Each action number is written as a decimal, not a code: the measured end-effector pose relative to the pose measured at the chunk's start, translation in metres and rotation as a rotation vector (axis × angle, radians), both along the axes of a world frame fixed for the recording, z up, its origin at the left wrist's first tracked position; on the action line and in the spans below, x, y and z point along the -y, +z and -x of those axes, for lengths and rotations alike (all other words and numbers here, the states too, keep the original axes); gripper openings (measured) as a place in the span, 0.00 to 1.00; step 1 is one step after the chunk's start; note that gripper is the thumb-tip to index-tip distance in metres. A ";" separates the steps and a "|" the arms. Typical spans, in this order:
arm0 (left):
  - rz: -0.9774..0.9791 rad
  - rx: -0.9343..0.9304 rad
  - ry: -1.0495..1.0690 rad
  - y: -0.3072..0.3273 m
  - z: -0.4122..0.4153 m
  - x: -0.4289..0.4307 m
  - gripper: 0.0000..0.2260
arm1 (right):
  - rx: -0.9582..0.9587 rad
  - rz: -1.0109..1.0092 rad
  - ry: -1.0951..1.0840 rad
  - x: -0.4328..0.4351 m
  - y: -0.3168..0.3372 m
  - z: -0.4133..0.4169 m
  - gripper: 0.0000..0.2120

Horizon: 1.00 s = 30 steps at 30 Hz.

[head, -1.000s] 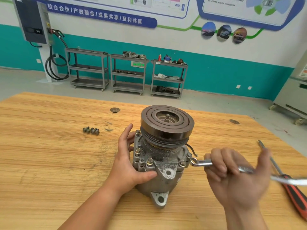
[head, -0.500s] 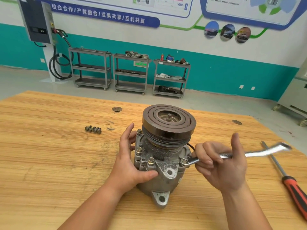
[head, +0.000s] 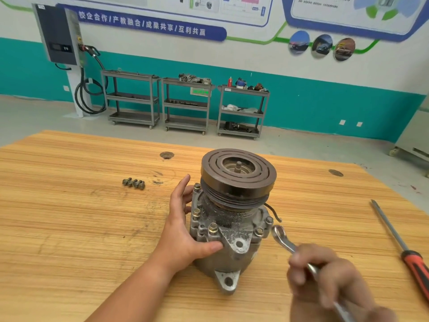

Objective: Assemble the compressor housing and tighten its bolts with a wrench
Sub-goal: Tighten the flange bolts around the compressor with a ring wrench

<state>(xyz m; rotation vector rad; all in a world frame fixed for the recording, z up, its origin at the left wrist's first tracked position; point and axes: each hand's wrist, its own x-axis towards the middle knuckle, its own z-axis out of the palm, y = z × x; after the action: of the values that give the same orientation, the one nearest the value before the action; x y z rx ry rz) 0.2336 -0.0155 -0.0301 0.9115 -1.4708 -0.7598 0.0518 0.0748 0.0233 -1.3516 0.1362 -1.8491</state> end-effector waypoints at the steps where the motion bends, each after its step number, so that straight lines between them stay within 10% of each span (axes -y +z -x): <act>1: 0.000 -0.001 -0.001 0.000 0.000 0.000 0.53 | 0.095 0.021 0.264 0.004 0.002 0.011 0.19; 3: 0.009 -0.005 -0.002 0.000 0.000 0.001 0.53 | 0.189 -0.087 0.495 0.019 0.008 0.031 0.22; 7: 0.011 -0.014 -0.006 0.001 0.001 0.000 0.52 | -0.093 -0.406 0.295 0.057 0.014 0.048 0.31; 16: 0.012 -0.011 -0.007 0.002 0.001 -0.001 0.52 | -0.406 -0.429 0.766 0.103 0.024 0.053 0.30; 30: 0.011 -0.022 -0.016 0.002 0.000 -0.002 0.53 | -0.299 -0.674 0.449 0.079 0.030 0.043 0.29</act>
<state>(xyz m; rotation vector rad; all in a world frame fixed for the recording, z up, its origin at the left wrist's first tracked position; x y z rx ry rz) 0.2332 -0.0137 -0.0286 0.8813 -1.4635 -0.7703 0.0090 -0.0038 0.0537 -1.0503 0.5160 -1.0739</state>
